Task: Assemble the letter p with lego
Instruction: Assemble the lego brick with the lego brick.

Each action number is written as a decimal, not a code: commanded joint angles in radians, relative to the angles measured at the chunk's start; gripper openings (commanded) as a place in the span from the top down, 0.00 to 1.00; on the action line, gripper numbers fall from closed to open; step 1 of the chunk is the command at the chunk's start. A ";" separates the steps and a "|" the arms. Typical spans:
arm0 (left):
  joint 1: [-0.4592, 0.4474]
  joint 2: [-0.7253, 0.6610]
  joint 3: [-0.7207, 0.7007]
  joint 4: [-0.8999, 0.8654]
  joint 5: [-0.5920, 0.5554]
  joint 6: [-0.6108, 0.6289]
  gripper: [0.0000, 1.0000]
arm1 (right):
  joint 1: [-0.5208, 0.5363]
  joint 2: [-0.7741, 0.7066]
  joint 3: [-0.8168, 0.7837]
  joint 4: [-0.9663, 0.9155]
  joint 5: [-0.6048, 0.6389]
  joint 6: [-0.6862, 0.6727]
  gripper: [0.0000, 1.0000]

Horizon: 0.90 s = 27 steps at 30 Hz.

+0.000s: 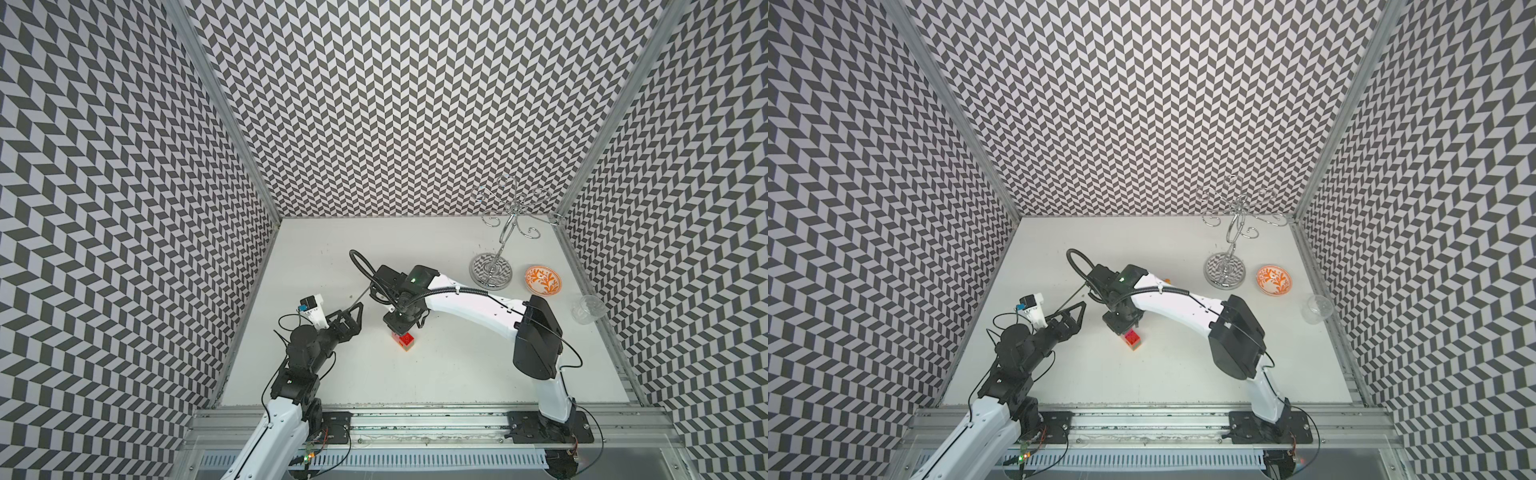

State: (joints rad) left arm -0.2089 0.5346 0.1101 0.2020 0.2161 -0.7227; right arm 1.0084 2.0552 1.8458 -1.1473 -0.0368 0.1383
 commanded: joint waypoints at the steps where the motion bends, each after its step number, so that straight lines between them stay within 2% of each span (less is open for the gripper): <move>1: 0.005 -0.009 -0.004 0.017 0.013 0.012 0.00 | -0.008 0.020 -0.016 0.020 0.008 0.004 1.00; 17: 0.005 -0.004 -0.007 0.025 0.019 0.011 0.00 | -0.008 0.046 -0.048 0.041 -0.025 0.002 0.99; 20: 0.005 -0.002 -0.007 0.029 0.021 0.009 0.00 | -0.007 0.046 -0.052 0.037 -0.024 0.004 0.94; 27: 0.005 0.011 -0.009 0.039 0.026 0.008 0.00 | -0.007 0.020 -0.039 0.044 0.016 0.027 0.67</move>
State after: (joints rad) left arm -0.2089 0.5419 0.1101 0.2108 0.2298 -0.7231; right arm 1.0027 2.0640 1.8145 -1.1179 -0.0395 0.1486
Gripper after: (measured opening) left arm 0.998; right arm 0.319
